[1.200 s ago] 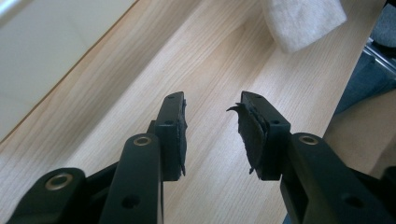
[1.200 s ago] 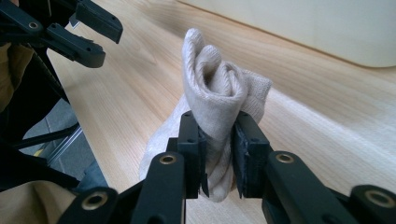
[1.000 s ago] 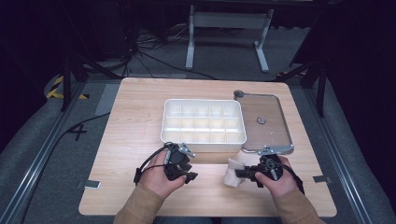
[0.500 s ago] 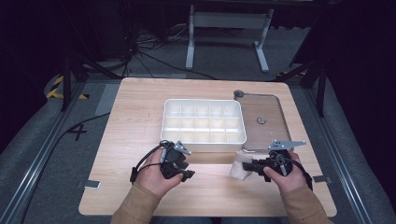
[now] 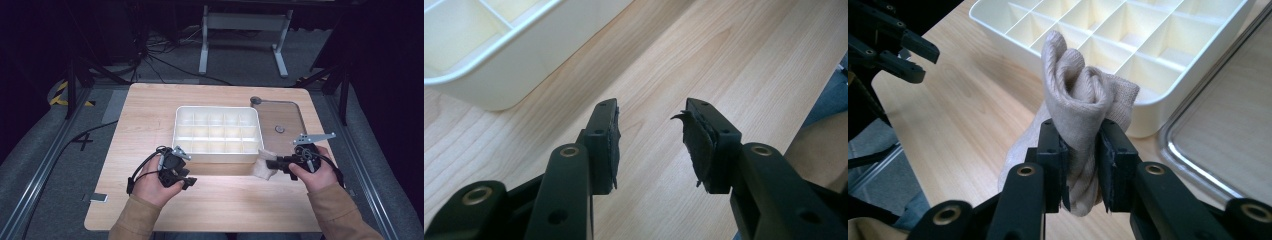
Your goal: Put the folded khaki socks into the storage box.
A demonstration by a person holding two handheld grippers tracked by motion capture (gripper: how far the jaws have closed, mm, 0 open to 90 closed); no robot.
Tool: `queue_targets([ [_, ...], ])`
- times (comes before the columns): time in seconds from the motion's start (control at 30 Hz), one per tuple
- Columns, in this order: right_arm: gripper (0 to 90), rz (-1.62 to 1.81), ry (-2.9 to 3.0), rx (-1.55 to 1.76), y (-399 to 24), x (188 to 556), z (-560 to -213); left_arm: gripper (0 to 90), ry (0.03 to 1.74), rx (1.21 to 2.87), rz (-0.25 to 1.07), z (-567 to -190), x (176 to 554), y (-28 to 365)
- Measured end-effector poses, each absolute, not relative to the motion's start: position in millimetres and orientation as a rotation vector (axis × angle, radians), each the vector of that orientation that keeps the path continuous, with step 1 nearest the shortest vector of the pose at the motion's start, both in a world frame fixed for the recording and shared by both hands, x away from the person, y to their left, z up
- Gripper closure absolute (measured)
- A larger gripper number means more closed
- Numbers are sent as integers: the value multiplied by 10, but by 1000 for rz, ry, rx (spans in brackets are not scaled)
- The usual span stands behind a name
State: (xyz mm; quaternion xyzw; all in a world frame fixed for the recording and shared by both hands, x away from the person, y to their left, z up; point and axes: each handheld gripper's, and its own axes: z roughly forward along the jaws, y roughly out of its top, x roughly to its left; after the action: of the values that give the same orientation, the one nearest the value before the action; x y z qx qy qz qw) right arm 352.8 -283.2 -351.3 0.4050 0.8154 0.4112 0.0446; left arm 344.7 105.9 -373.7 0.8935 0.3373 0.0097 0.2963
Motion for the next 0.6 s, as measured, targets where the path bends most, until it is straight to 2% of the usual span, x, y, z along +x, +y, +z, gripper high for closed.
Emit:
queue_targets([
  [0.6,745,1112,2520,1199,-2841,3832,-3130,539,974,2359,8,-3673,3473,1294],
])
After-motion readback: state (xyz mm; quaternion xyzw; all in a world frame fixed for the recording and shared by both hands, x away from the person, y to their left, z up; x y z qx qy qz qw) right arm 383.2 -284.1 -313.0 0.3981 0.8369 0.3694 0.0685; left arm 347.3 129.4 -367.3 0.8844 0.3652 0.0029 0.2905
